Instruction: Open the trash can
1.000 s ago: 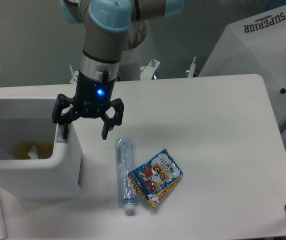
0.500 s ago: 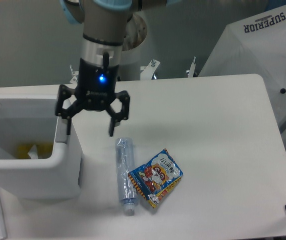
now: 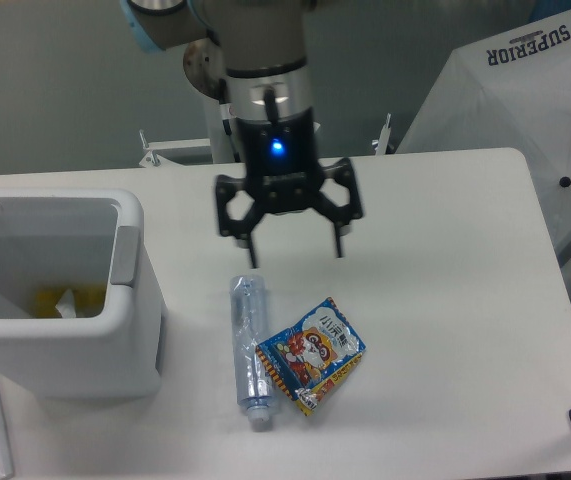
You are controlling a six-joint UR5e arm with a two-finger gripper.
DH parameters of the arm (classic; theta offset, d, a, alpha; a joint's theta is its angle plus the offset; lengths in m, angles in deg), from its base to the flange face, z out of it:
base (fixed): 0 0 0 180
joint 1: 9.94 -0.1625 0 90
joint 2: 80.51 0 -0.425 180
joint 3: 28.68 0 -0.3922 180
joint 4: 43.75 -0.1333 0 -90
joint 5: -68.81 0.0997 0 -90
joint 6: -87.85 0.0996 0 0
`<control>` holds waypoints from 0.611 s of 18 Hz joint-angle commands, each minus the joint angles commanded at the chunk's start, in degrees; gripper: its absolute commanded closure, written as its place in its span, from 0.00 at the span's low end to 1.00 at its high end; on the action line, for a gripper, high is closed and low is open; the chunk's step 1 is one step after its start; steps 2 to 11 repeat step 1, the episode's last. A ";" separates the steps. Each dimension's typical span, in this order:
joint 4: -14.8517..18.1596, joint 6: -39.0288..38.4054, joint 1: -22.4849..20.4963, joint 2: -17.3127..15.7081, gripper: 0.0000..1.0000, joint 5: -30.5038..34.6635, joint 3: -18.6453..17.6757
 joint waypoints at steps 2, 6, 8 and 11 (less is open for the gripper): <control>0.09 0.36 -0.62 0.00 0.00 0.01 -0.26; 0.09 0.36 -0.62 0.00 0.00 0.01 -0.26; 0.09 0.36 -0.62 0.00 0.00 0.01 -0.26; 0.09 0.36 -0.62 0.00 0.00 0.01 -0.26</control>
